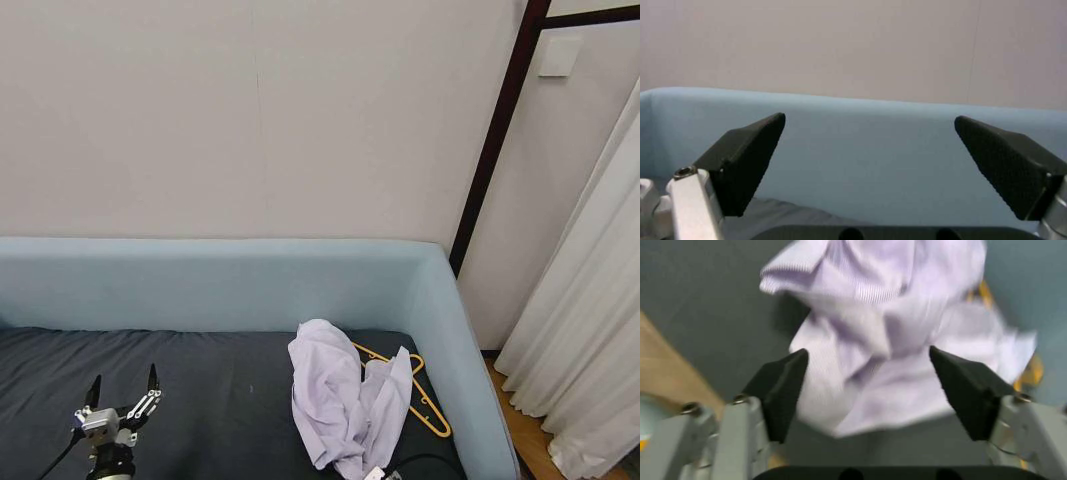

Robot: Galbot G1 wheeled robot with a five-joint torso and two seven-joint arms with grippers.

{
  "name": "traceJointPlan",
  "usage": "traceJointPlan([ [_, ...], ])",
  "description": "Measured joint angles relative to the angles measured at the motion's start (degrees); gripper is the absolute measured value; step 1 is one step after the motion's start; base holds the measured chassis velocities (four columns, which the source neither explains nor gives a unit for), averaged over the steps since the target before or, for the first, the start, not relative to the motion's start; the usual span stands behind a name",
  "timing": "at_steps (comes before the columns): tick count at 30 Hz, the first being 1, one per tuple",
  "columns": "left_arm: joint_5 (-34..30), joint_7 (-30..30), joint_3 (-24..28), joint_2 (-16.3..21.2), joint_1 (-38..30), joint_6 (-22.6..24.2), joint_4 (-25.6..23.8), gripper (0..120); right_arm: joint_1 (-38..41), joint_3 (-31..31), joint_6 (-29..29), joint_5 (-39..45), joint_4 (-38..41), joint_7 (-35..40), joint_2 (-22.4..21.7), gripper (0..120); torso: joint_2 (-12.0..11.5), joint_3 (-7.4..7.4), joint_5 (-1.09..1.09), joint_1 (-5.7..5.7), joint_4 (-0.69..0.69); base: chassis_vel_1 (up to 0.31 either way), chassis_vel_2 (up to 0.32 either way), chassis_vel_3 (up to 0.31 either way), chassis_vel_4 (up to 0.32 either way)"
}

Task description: Pick up the clothes from the sofa and hang them on the clothes hanger.

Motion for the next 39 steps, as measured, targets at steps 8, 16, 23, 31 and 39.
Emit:
traceJointPlan([
  [8, 1.05, -0.01, -0.09, -0.99, 0.18, 0.07, -0.23, 100, 7.5, 1.21, 13.09, -13.26, -6.4, -16.49, -0.05, 99, 0.0, 0.01, 0.0, 0.0, 0.02, 0.0, 0.0, 0.0, 0.0],
  [16, 0.91, -0.05, -1.39, -0.97, 0.57, 0.12, -0.41, 100, 12.84, 0.14, 12.96, -17.26, -10.45, -29.01, 0.82, 100, -0.01, 0.01, 0.0, 0.01, 0.01, 0.0, 0.0, 0.0, 0.0],
  [23, 0.65, -0.13, -1.93, -0.87, 0.2, 0.12, 0.16, 100, 16.15, -2.62, 13.28, -18.5, -13.96, -29.47, 3.46, 95, -0.01, 0.01, 0.0, 0.01, 0.02, 0.0, 0.0, 0.0, 0.0],
  [31, 0.66, -0.15, -1.87, -0.94, -0.11, 0.12, 0.69, 100, 17.89, -2.84, 13.99, -21.34, -18.31, -30.49, 5.43, 78, -0.01, 0.01, -0.01, 0.01, 0.01, 0.0, 0.0, 0.0, 0.0],
  [39, 0.66, -0.17, -1.81, -0.85, -0.81, 0.17, 1.46, 100, 17.49, -2.78, 14.82, -23.13, -18.93, -31.39, 5.97, 50, -0.01, 0.01, 0.0, 0.01, 0.01, 0.0, 0.0, 0.0, 0.0],
])
